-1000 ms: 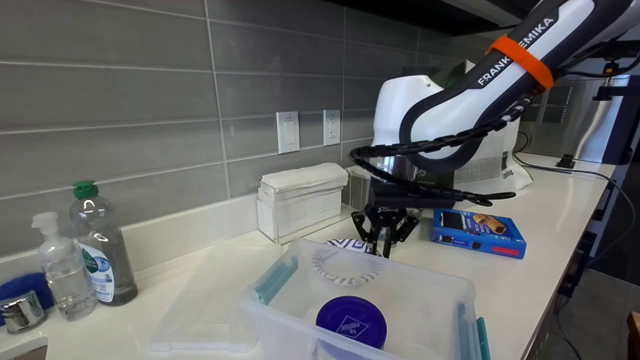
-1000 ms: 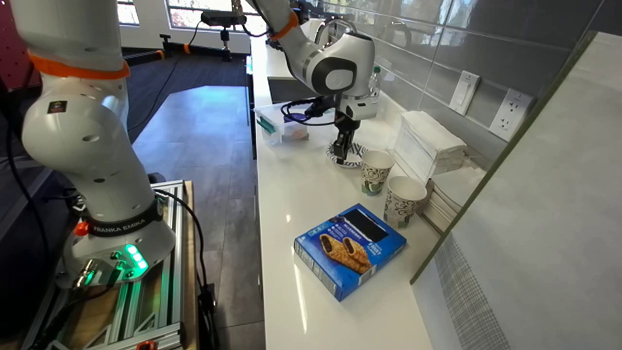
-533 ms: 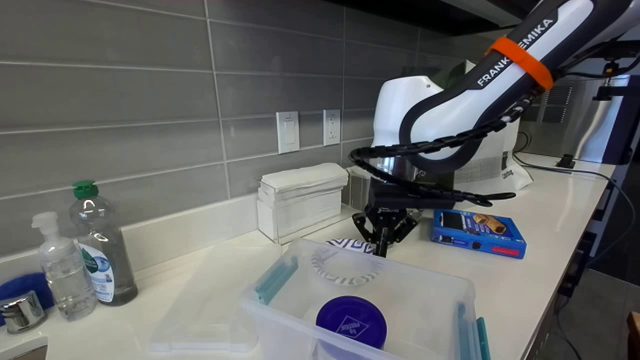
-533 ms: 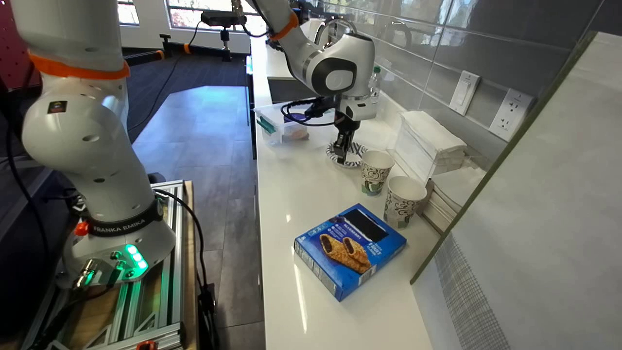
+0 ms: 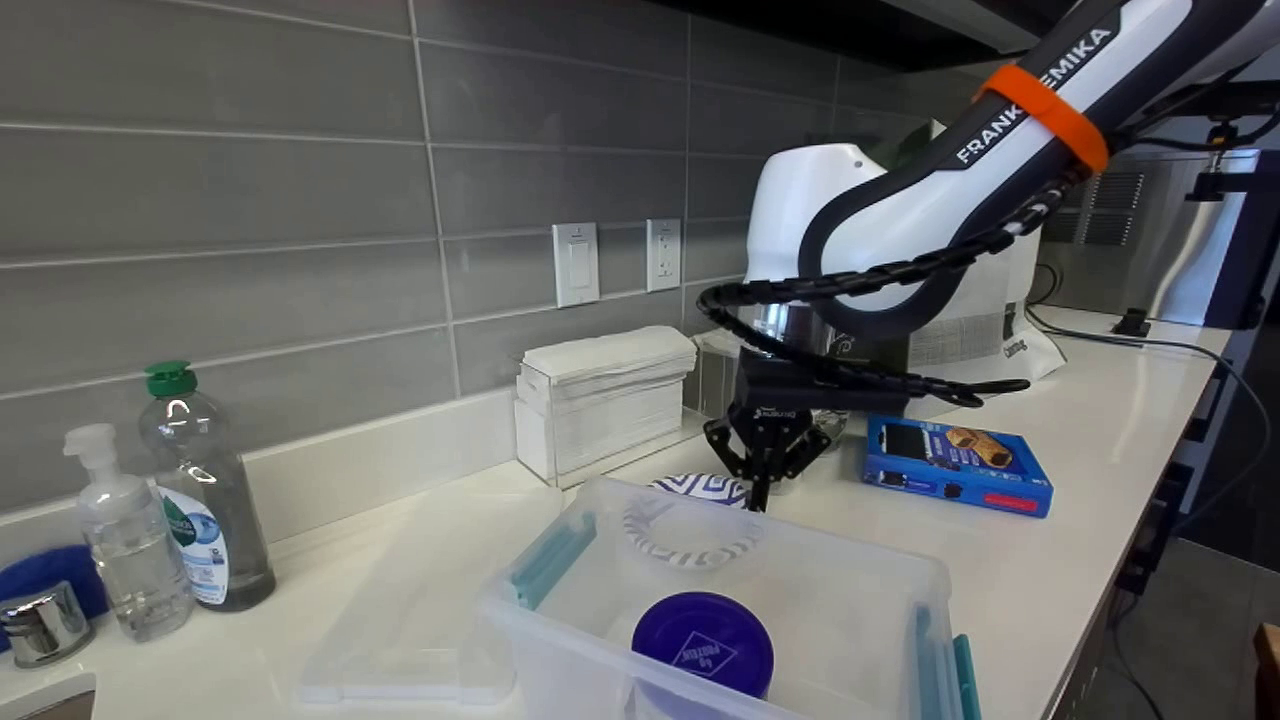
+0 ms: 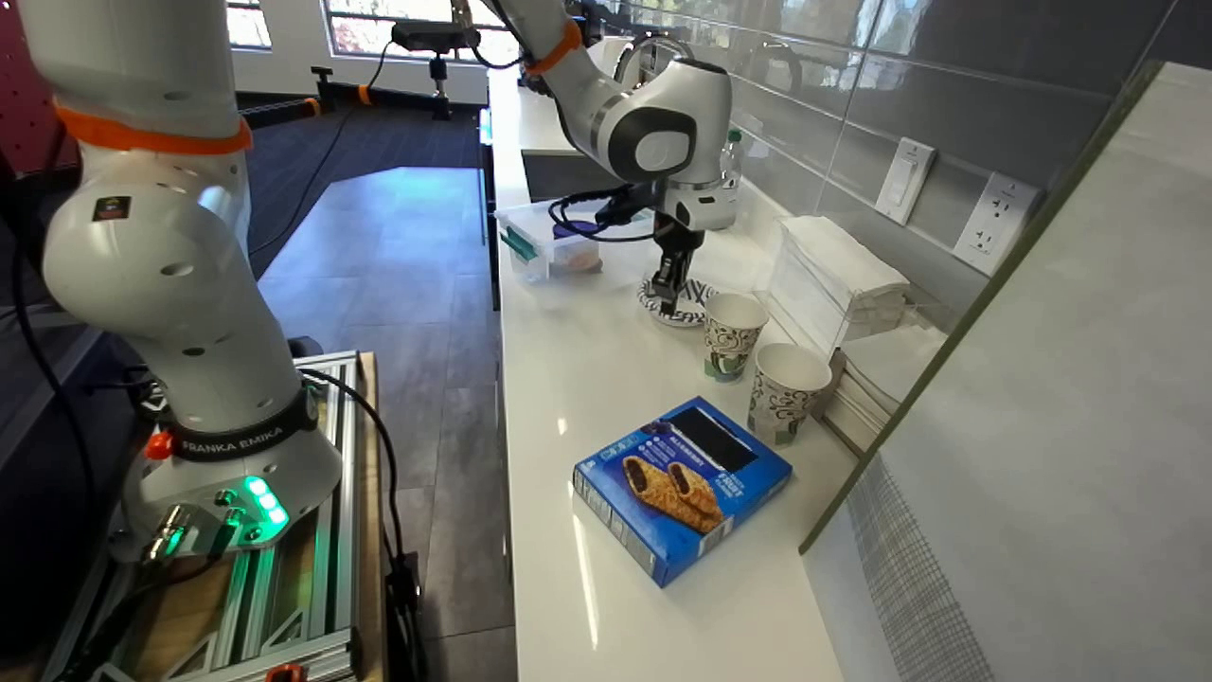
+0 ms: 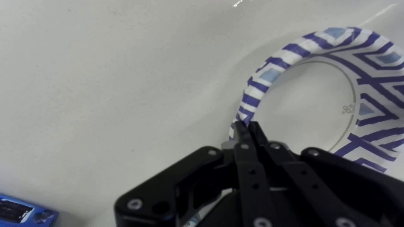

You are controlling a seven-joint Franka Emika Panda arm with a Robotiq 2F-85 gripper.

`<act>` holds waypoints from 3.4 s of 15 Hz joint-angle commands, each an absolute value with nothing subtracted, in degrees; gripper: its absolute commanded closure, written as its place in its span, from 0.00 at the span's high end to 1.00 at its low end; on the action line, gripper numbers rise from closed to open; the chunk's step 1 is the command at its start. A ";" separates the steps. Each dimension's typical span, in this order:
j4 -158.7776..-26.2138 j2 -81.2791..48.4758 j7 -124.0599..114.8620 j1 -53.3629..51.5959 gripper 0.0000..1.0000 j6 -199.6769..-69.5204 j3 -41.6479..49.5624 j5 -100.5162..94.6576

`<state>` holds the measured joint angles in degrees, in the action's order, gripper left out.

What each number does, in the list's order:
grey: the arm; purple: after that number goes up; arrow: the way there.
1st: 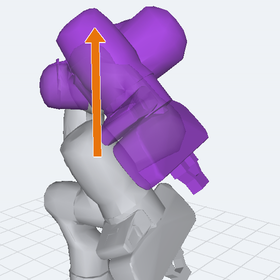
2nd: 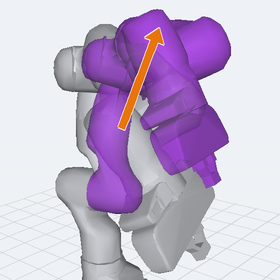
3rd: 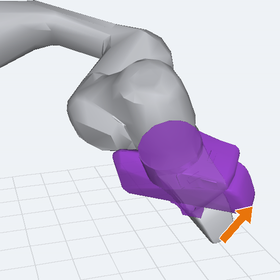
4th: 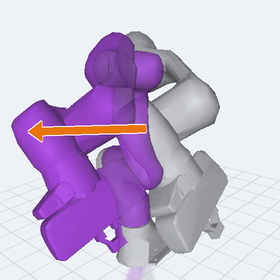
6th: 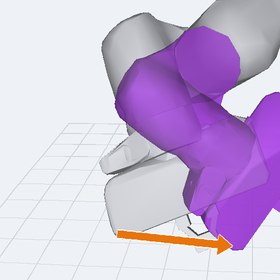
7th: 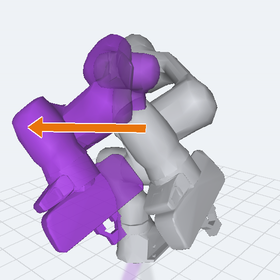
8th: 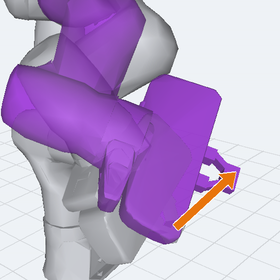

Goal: Unstack the black and white bowls.

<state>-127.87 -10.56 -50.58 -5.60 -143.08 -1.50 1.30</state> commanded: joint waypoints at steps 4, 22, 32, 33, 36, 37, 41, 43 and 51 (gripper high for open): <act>-130.10 -6.54 -50.09 -5.61 0.02 -144.01 -1.07 1.43; -146.17 16.59 -32.10 -3.89 0.08 -142.05 -2.02 8.71; -157.86 25.90 -23.11 -3.14 0.06 -138.84 -0.88 17.01; -158.59 25.86 -22.62 -2.78 0.07 -139.23 -0.77 17.23; -157.51 22.34 -22.76 -1.50 0.10 -140.00 -0.88 16.82; -157.69 21.71 -22.73 -1.30 0.09 -140.57 -0.86 17.02; -157.67 19.36 -23.53 0.47 0.04 -142.15 -1.18 15.58; -157.65 19.19 -22.93 0.83 0.18 -141.54 -0.78 15.83; -152.45 11.96 -21.18 -1.37 0.06 -145.01 -0.47 22.22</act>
